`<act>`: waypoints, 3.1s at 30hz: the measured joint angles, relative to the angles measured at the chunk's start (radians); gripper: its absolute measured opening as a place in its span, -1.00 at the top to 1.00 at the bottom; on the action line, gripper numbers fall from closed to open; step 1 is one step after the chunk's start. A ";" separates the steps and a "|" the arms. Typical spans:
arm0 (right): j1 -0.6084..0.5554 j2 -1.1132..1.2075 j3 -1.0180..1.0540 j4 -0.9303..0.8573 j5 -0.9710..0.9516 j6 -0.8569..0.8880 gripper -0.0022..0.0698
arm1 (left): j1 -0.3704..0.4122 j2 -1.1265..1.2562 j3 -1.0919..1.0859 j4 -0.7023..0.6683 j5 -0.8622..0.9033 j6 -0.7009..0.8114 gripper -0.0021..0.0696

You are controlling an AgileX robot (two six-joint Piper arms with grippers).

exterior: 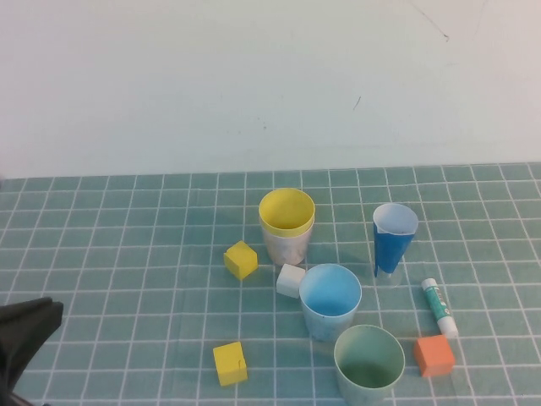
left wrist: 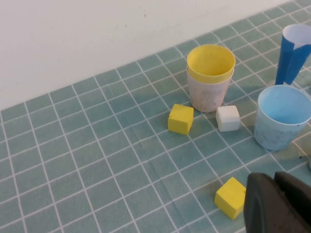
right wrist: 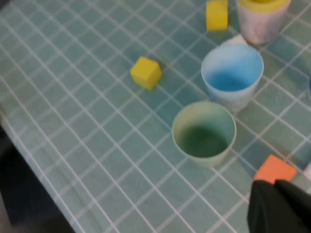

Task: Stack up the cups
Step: Pick up the green cup, then place the green cup on the blue cup, then pick up the pink cup

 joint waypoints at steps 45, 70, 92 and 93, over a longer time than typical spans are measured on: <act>0.639 1.028 -0.563 -0.646 -0.099 0.619 -0.35 | 0.000 -0.023 0.009 0.069 0.044 -0.011 0.95; 0.639 0.920 -0.857 -0.727 -0.016 0.607 0.89 | 0.000 -0.023 0.009 0.093 0.055 -0.011 0.95; 0.571 1.145 -1.109 -0.680 -0.035 0.704 -0.14 | 0.000 -0.023 0.009 0.108 0.072 -0.011 0.95; 0.560 1.147 -1.129 -0.655 -0.049 0.702 -0.15 | 0.000 -0.023 0.009 0.108 0.074 -0.005 0.95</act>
